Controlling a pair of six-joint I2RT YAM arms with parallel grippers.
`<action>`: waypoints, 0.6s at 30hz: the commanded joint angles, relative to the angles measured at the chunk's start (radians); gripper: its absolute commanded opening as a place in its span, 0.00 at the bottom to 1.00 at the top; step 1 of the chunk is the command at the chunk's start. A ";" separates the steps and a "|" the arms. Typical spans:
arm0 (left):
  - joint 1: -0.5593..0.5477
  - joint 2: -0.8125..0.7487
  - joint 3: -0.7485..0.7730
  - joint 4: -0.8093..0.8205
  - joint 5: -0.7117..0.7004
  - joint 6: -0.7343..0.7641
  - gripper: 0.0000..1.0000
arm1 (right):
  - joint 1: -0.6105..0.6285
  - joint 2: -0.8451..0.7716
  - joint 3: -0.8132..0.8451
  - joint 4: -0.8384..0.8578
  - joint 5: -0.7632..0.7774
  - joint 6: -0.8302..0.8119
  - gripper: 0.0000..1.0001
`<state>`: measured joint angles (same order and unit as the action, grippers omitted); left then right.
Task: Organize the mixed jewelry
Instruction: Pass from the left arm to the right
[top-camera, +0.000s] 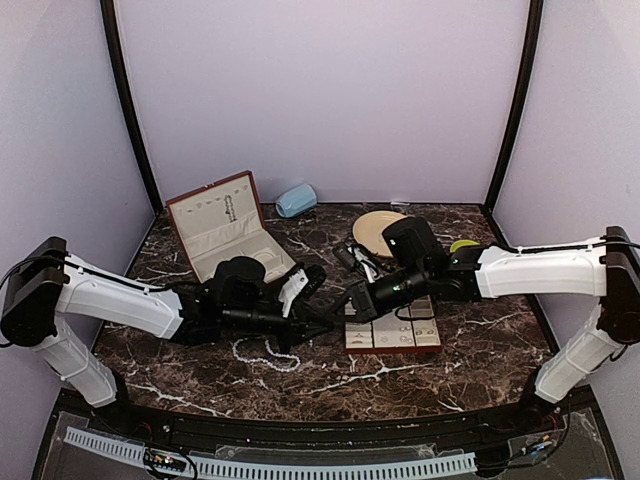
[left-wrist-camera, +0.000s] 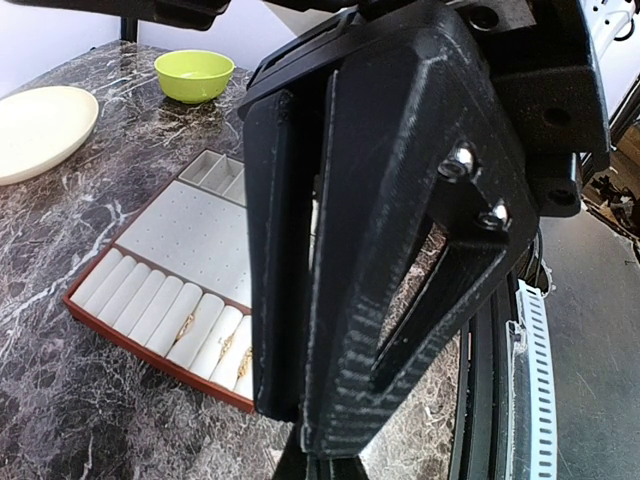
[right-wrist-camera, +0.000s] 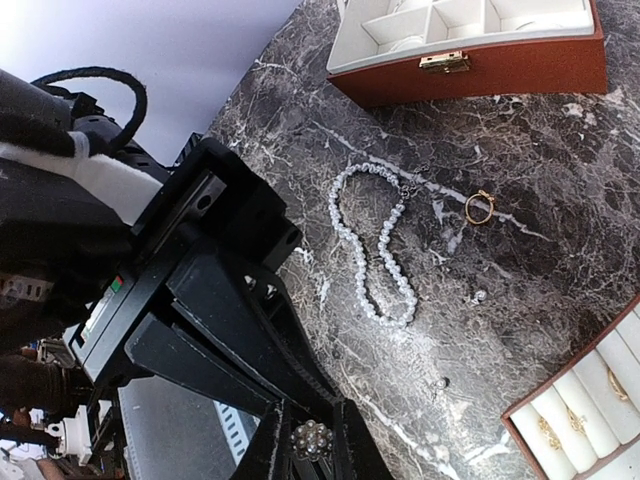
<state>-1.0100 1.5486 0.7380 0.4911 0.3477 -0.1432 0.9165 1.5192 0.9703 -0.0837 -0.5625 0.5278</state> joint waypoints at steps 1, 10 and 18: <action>0.005 -0.005 0.027 -0.002 0.006 -0.009 0.00 | 0.010 -0.007 0.028 -0.011 0.035 -0.019 0.09; 0.005 -0.008 0.024 -0.021 -0.043 -0.016 0.43 | -0.003 -0.028 0.020 -0.054 0.151 -0.002 0.06; 0.009 -0.079 -0.018 -0.105 -0.128 0.029 0.57 | -0.066 -0.067 -0.062 -0.064 0.219 0.022 0.07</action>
<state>-1.0077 1.5433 0.7391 0.4465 0.2855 -0.1413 0.8837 1.4990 0.9565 -0.1417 -0.4015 0.5354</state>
